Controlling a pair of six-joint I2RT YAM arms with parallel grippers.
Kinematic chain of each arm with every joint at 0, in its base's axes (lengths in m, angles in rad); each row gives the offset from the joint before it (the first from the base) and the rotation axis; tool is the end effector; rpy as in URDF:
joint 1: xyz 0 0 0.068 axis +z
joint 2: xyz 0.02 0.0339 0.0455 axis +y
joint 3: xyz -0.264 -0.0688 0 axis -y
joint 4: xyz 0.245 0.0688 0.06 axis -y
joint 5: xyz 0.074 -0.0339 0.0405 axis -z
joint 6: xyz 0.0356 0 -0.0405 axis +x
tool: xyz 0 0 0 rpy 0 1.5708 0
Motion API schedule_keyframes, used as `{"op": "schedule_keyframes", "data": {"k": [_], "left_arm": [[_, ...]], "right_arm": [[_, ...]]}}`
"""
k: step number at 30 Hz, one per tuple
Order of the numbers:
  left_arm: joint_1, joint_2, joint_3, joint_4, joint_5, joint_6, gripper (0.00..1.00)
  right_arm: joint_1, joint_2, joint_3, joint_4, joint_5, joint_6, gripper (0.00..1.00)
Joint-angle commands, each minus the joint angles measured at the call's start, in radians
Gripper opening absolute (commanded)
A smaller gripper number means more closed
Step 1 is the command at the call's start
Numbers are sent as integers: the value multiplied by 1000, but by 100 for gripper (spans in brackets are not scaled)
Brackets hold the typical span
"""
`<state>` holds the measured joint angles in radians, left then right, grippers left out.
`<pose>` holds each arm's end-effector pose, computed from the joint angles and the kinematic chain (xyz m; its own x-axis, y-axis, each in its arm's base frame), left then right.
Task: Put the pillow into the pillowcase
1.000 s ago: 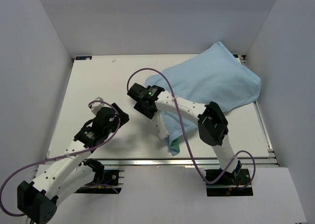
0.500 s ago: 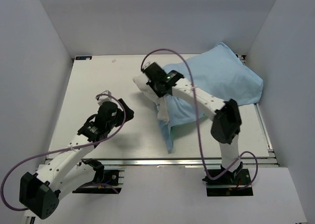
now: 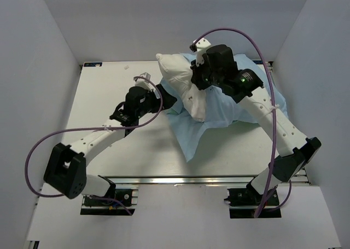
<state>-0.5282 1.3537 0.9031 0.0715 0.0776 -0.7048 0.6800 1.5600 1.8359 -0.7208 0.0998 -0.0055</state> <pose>0.2677 -0.1594 0.2781 -0.6093 -0.3923 -0.6891 0.2230 0.7491 -0.6237 0.2630 0.2081 0.4549 -0.3316 -0.2752 -0.9024 -0.5576 0.8288 -0.0478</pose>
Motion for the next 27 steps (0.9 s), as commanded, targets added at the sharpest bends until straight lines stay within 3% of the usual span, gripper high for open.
{"op": "schedule_keyframes", "data": {"k": [1, 5, 11, 14, 18, 19, 27], "left_arm": [[4, 76, 48, 207, 122, -57, 95], [0, 191, 85, 252, 156, -102, 81], [-24, 314, 169, 136, 82, -90, 75], [-81, 366, 224, 85, -49, -22, 79], [-105, 441, 263, 120, -43, 10, 91], [-107, 452, 264, 134, -36, 16, 98], [-197, 553, 350, 125, -344, 126, 98]], "right_arm": [[-3, -41, 0, 161, -91, 81, 0], [-31, -60, -3, 214, -91, 142, 0], [-43, -52, 23, 216, -158, 177, 0], [-46, -55, 14, 222, -196, 191, 0], [-54, -66, -1, 228, -242, 216, 0], [-57, -71, -9, 231, -253, 217, 0], [-79, -124, -87, 297, -416, 275, 0]]}}
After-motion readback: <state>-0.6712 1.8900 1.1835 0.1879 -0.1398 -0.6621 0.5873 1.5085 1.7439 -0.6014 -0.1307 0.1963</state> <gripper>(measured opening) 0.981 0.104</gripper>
